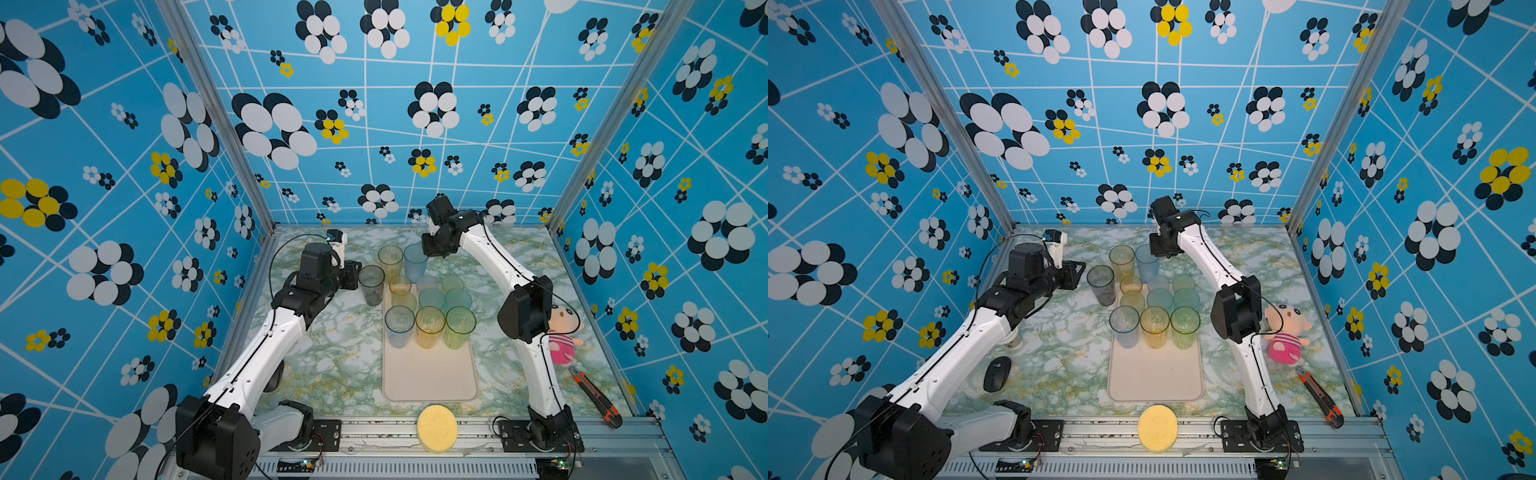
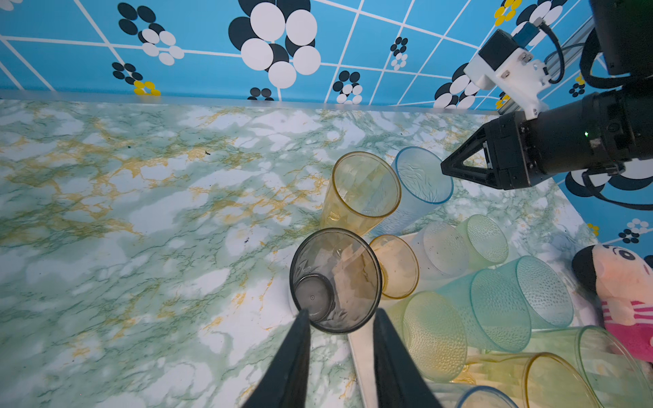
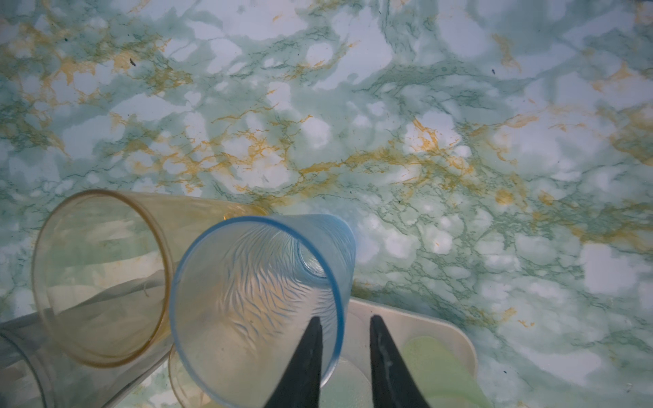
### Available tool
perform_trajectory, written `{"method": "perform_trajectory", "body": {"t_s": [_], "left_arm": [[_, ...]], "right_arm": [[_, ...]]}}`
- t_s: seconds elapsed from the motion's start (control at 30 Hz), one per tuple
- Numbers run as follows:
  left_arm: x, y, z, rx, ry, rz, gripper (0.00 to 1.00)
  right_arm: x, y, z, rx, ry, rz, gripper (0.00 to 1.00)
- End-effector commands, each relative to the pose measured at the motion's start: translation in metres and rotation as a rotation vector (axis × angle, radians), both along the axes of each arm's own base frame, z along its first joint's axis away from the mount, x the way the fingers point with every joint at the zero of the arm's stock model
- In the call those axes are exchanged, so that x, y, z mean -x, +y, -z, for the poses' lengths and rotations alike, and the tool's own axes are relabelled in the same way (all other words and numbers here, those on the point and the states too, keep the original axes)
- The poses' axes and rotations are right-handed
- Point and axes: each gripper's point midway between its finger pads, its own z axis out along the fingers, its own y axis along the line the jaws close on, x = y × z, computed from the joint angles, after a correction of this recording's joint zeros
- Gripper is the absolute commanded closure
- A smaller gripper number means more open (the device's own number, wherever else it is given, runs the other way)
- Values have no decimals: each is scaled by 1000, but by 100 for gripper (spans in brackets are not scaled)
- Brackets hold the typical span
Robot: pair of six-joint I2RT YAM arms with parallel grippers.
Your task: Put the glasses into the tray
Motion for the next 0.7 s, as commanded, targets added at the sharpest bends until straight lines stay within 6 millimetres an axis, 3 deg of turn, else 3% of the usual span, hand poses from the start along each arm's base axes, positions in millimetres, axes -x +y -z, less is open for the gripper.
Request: {"method": "perform_trajectory", "body": {"t_s": [0.0, 0.67], "left_arm": [[3, 3, 1, -1, 0, 9, 68], [3, 9, 8, -6, 16, 1, 68]], "right_arm": [[1, 0, 9, 35, 19, 12, 74], [-4, 11, 18, 40, 27, 4, 86]]}}
